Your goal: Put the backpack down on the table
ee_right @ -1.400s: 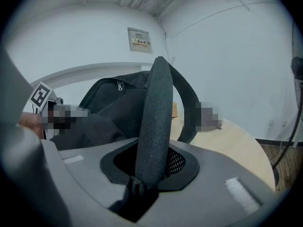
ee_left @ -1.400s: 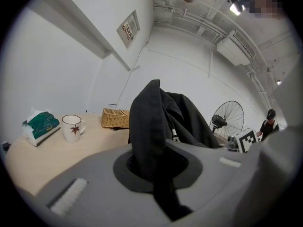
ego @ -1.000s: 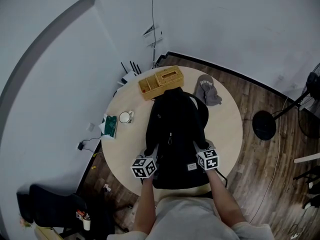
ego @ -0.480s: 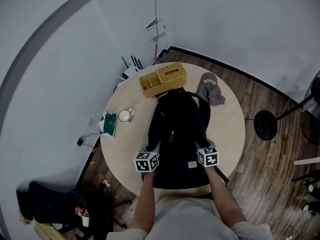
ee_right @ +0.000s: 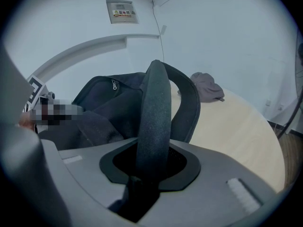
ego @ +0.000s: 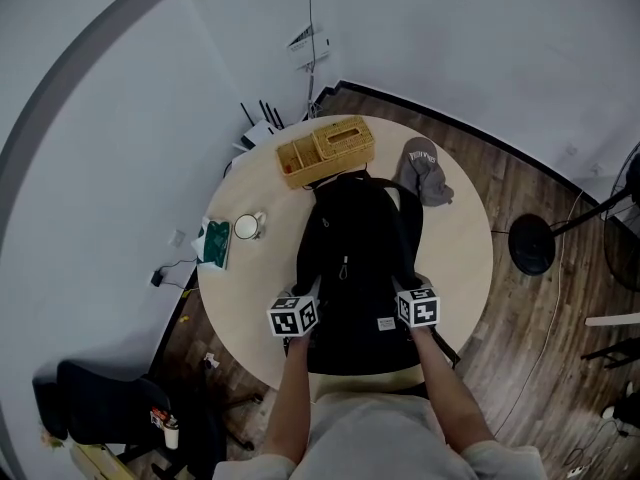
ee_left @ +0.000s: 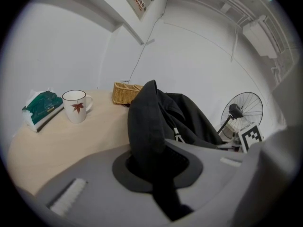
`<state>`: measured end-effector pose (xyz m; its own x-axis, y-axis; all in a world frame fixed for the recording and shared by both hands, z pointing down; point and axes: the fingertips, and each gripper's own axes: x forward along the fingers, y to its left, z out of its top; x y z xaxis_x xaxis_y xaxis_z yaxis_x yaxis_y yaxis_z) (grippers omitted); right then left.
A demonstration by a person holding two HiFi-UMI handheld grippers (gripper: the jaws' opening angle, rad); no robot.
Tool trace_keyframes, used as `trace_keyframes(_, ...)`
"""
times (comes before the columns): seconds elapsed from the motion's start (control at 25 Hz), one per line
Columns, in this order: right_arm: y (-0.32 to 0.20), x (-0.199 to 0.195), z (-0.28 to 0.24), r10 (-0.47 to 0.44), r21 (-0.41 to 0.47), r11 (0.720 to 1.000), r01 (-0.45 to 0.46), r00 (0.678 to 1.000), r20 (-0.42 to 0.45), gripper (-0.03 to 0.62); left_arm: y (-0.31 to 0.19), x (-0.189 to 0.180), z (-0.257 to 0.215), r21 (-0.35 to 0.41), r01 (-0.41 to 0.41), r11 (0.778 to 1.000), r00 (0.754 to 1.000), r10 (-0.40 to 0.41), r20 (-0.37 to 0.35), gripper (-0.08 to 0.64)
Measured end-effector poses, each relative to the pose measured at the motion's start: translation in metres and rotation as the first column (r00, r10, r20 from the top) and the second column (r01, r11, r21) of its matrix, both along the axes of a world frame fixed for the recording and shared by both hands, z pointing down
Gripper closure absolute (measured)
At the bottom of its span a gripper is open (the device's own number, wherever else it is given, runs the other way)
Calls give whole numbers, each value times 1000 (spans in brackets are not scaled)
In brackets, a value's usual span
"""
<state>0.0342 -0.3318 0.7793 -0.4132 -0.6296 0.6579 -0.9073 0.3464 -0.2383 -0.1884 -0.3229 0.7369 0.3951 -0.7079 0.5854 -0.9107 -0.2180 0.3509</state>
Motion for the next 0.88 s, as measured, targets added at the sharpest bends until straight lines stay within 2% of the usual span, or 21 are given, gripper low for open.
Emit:
trace_keyframes(0.2, -5, 5, 9, 22, -51, 998, -20, 999, 28, 492, -7, 0, 9, -52, 12, 999, 999, -14, -30, 472)
trace_keyframes(0.4, -8, 5, 19, 24, -103, 995, -21, 999, 35, 489, -11, -3, 18, -98, 25, 995, 1000, -27, -13, 465)
trace_keyframes(0.56, -11, 9, 29, 42, -171, 985, -27, 996, 81, 482, -15, -4, 27, -140, 43, 989, 997, -52, -62, 454)
trace_keyframes(0.88, -13, 7, 39, 43, -208, 978, -22, 994, 98, 474, -19, -8, 36, -176, 66, 982, 994, -81, -79, 440)
